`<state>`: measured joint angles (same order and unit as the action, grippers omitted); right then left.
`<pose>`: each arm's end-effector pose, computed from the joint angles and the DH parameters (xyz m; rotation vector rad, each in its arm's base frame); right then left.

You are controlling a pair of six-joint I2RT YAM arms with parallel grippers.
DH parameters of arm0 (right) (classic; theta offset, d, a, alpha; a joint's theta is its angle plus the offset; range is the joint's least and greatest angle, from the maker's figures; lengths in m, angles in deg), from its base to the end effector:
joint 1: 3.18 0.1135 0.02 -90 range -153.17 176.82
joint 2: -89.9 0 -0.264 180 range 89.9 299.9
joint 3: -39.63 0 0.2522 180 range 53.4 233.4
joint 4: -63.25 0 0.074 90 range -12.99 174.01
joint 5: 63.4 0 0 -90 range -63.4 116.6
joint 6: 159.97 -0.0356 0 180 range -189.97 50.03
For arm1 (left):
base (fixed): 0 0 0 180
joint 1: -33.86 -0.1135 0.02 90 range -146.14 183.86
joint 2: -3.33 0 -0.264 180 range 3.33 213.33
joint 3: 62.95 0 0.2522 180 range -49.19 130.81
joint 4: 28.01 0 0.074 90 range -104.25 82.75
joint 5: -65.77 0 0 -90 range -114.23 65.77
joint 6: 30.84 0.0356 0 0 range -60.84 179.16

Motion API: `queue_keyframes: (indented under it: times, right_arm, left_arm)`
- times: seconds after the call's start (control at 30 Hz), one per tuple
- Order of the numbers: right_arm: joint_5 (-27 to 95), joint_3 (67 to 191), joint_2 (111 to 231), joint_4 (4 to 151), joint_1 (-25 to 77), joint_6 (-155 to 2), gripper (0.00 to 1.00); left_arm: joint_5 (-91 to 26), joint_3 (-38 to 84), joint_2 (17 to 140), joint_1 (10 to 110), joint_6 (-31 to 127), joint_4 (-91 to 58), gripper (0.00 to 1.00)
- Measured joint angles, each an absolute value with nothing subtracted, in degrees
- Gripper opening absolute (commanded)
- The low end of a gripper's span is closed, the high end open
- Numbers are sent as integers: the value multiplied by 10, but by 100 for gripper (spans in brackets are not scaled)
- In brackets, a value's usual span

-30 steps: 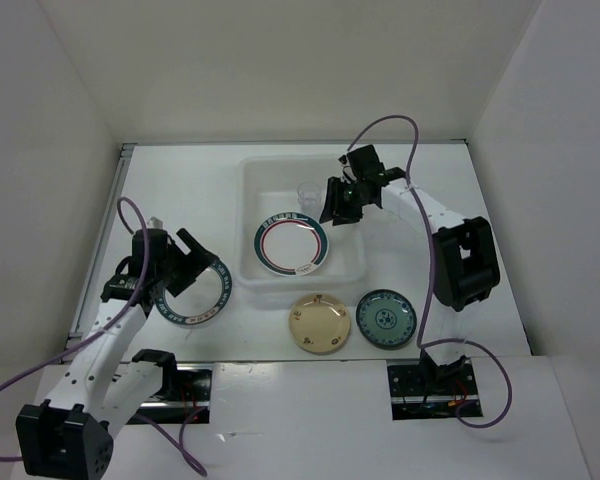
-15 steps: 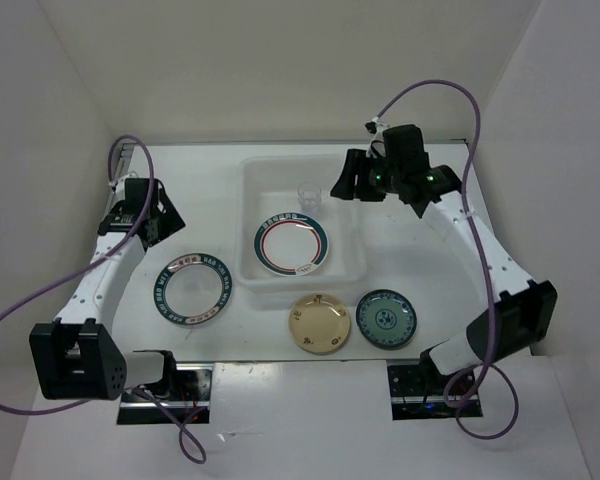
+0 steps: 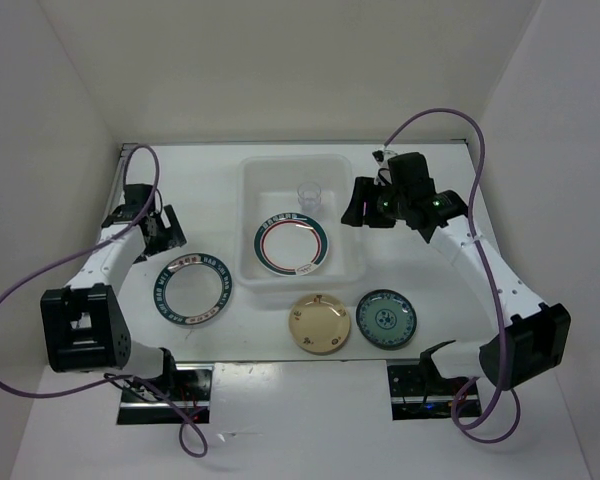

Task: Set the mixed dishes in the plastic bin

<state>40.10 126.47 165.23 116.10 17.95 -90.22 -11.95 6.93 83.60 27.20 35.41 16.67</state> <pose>0.2599 0.1093 0.3475 -0.1438 2.3486 0.6355 0.2829 0.0407 0.2390 -0.7388 2.3949 0.1494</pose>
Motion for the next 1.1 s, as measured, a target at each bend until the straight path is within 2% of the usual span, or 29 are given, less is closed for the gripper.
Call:
queue_keyframes:
  times: [0.3, 0.47, 0.77, 0.93, 1.07, 1.1]
  right_arm:
    - [401, 1249, 1652, 1161, 175, -898, 63]
    - [401, 1241, 1653, 1161, 174, -895, 63]
    - [401, 1239, 1659, 1161, 174, -893, 63]
    - [405, 1239, 1666, 1161, 174, -891, 63]
    - [408, 1239, 1667, 1161, 174, -891, 63]
    - [408, 1239, 1667, 1161, 174, -891, 63]
  left_arm:
    - [-244, 103, 982, 270, 409, 157, 98]
    - [-264, 106, 995, 270, 428, 156, 96]
    - [-318, 114, 1018, 269, 463, 154, 78]
    - [-339, 114, 1022, 269, 474, 159, 77]
    - [-339, 114, 1026, 270, 478, 163, 72]
    - [-340, 114, 1026, 270, 480, 164, 66]
